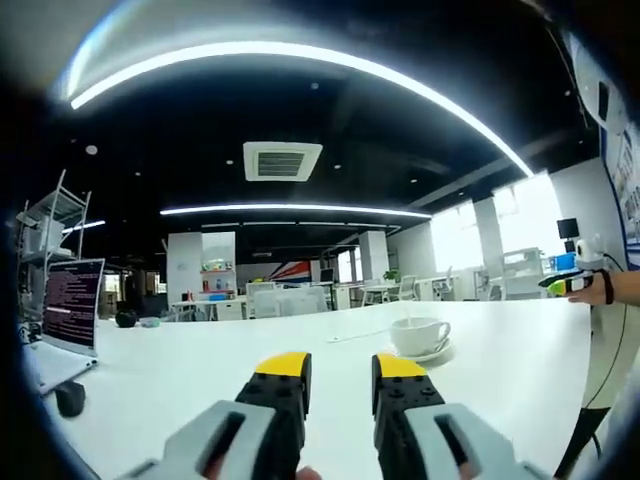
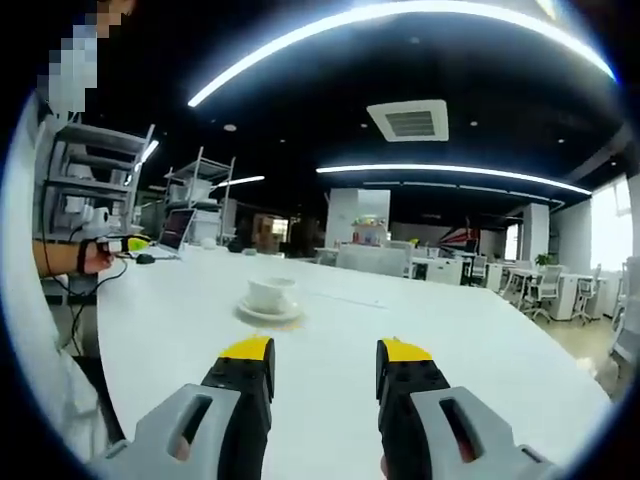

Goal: Tidy tabletop coffee trays, cups and spoons，present forward

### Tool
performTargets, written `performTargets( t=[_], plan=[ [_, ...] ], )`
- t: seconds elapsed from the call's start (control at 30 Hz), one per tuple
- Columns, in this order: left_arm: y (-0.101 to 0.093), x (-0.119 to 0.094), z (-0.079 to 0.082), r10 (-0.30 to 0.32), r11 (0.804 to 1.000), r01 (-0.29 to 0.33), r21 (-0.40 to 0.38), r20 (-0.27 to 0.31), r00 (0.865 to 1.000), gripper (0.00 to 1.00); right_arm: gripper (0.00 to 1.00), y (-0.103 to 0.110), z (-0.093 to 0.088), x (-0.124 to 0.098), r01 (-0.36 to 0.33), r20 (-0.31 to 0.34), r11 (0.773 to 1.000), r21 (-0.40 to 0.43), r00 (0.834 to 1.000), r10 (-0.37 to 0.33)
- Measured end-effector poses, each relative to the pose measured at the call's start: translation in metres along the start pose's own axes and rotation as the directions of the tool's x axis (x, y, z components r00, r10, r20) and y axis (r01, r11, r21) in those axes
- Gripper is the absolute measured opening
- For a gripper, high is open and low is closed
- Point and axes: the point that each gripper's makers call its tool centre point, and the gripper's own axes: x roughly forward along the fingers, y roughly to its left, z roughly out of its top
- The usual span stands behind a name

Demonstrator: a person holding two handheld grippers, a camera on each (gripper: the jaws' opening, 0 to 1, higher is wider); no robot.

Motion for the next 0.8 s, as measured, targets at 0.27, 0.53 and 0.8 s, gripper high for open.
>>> performTargets(
  t=[0.27,0.53,0.8],
  plan=[
    [0.0014,-0.0009,0.0035,0.008,1.000,-0.007,-0.004,0.010,1.000,0.26,0.41,-0.0058,-0.0015,-0.0008,0.004,0.010,1.000,0.000,1.000,-0.004],
    [-0.0002,-0.0002,0.0052,0.002,1.000,-0.002,-0.004,0.015,1.000,0.26,0.41,-0.0013,0.0012,0.0001,0.004,0.014,1.000,-0.004,1.000,-0.004],
    [0.0013,0.0005,0.0065,0.005,1.000,-0.005,-0.012,0.024,1.000,0.26,0.41,0.0011,0.0017,0.0009,0.008,0.016,1.000,0.000,1.000,-0.008]
  ],
)
